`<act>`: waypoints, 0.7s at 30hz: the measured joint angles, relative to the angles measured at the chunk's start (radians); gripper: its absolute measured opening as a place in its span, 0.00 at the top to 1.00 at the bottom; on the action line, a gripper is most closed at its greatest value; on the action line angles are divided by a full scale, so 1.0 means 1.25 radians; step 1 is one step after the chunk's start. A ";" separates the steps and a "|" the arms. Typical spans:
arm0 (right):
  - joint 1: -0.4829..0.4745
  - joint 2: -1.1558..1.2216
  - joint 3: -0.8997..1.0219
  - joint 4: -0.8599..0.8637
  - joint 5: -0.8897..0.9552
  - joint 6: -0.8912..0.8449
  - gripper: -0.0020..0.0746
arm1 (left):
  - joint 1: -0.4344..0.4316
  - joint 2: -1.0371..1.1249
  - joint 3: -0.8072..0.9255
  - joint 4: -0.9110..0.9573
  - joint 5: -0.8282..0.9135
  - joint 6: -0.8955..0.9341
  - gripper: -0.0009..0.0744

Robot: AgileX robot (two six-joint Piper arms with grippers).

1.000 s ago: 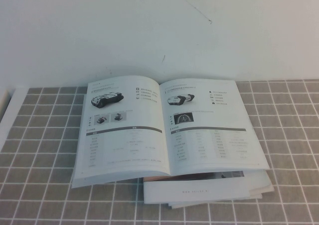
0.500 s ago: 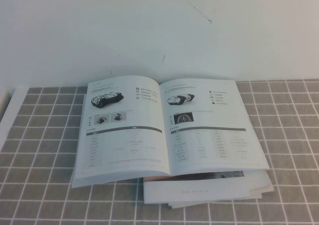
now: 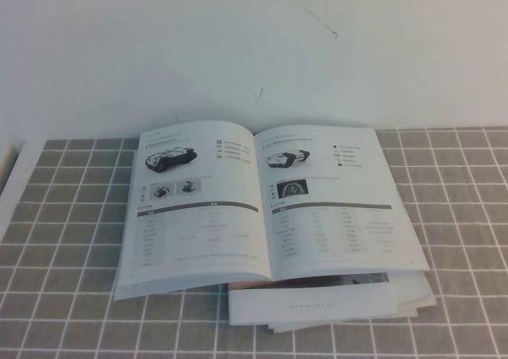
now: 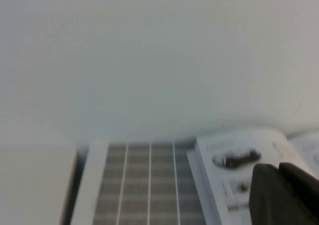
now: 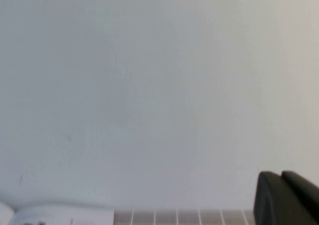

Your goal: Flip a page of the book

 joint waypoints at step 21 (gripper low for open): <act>0.000 0.350 -0.103 -0.002 0.369 -0.023 0.98 | -0.083 0.700 -0.178 -0.784 0.164 0.653 0.99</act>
